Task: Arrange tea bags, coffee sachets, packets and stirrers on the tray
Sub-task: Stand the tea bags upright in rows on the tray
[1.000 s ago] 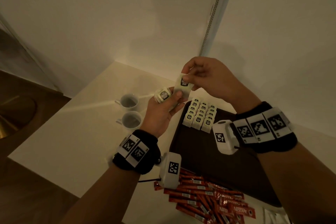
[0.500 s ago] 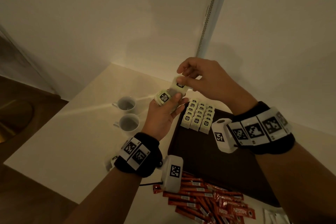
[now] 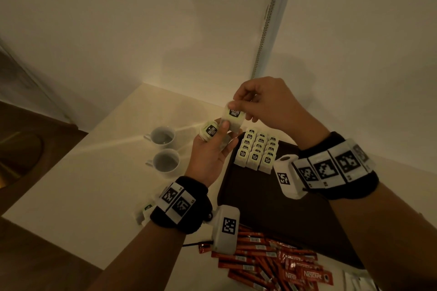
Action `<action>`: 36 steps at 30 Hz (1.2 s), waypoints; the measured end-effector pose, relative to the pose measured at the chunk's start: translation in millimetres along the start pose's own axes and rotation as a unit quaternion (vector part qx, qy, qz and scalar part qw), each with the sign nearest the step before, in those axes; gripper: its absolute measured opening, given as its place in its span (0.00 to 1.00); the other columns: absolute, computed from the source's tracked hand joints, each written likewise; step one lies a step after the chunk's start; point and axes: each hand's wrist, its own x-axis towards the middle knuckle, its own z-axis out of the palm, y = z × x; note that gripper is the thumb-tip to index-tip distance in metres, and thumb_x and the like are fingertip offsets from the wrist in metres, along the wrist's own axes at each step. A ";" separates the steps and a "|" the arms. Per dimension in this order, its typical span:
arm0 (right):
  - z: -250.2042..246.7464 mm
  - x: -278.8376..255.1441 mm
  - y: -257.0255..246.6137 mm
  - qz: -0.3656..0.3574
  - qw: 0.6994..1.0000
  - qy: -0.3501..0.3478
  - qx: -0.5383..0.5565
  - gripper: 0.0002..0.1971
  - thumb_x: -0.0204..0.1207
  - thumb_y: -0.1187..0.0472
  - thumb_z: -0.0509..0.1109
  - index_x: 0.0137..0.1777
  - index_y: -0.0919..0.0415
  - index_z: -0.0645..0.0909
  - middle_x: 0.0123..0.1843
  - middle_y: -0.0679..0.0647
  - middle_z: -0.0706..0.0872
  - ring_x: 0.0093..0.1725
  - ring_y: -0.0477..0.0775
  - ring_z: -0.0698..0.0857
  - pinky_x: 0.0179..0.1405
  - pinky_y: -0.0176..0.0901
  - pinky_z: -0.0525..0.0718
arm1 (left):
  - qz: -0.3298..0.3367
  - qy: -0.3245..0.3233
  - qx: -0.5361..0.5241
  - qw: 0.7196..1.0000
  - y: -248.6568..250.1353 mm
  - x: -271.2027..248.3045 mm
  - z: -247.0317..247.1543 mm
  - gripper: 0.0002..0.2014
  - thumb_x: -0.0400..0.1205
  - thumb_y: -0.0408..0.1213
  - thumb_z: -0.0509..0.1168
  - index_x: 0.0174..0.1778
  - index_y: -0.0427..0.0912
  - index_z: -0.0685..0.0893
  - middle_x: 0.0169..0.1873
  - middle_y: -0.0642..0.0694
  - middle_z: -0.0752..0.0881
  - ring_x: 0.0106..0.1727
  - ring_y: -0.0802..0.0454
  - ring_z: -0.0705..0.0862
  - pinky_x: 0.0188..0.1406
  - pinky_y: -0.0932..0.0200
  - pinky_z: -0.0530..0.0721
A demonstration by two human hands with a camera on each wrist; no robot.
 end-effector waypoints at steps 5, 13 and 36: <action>-4.9 1.9 17.5 0.019 0.999 -0.022 -0.028 0.02 0.74 0.63 0.74 0.45 0.58 0.85 0.33 0.44 0.85 0.25 0.37 0.84 0.27 0.26 0.82 | -0.026 0.045 0.004 0.999 -2.8 9.0 -14.3 0.16 0.74 0.45 0.68 0.52 0.40 0.82 0.44 0.46 0.91 0.46 0.50 0.89 0.40 0.63 0.87; 25.1 -4.2 112.8 0.129 0.976 -0.120 -0.129 0.07 0.78 0.67 0.68 0.54 0.61 0.84 0.43 0.48 0.83 0.37 0.46 0.82 0.30 0.22 0.74 | -0.053 0.113 -0.089 0.988 12.6 27.0 -37.9 0.25 0.85 0.55 0.55 0.56 0.35 0.81 0.51 0.35 0.89 0.53 0.40 0.89 0.48 0.56 0.89; 105.7 -1.2 219.0 0.250 0.955 -0.105 -0.119 0.06 0.75 0.68 0.70 0.50 0.69 0.84 0.53 0.62 0.87 0.54 0.57 0.84 0.47 0.36 0.74 | -0.096 0.110 -0.031 0.989 9.7 37.0 -58.7 0.35 0.83 0.64 0.41 0.63 0.37 0.78 0.50 0.34 0.89 0.51 0.37 0.89 0.41 0.54 0.90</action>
